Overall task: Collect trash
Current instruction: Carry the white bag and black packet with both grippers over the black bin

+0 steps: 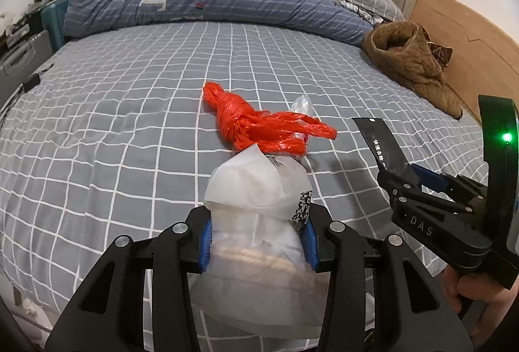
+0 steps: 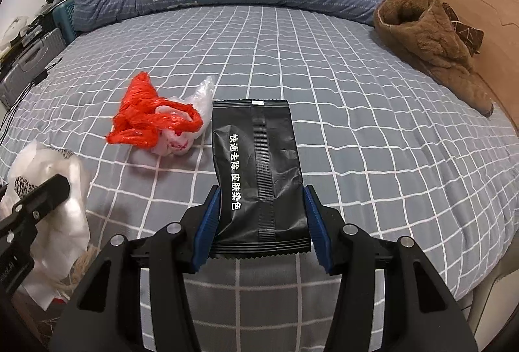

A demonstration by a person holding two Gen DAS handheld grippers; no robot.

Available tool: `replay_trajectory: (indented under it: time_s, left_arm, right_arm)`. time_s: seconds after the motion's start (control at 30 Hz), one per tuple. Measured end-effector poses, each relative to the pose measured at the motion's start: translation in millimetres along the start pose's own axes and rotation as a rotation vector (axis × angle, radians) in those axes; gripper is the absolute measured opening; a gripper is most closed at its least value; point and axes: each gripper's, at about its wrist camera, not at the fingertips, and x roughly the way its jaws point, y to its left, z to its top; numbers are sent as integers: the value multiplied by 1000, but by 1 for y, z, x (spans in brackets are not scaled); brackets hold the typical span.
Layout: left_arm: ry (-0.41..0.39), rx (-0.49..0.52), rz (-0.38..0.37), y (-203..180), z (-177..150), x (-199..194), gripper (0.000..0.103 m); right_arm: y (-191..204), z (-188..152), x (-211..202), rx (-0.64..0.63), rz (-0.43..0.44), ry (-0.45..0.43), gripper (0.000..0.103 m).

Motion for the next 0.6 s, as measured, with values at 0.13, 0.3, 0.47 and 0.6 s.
replay_trajectory:
  time_s: [0.13, 0.3, 0.47, 0.6]
  left_arm:
    - [2, 10, -8, -3, -6, -5, 42]
    - [3, 4, -8, -3, -14, -14, 42]
    - [-10, 9, -6, -5, -20, -27, 42]
    - [-14, 3, -1, -4, -26, -37, 42]
  right_arm:
    - [2, -5, -9, -8, -3, -10, 49]
    - [0, -12, -20, 10, 7, -14, 49]
    - [1, -20, -32, 15, 20, -22, 49]
    - [3, -28, -41, 5, 21, -25, 49]
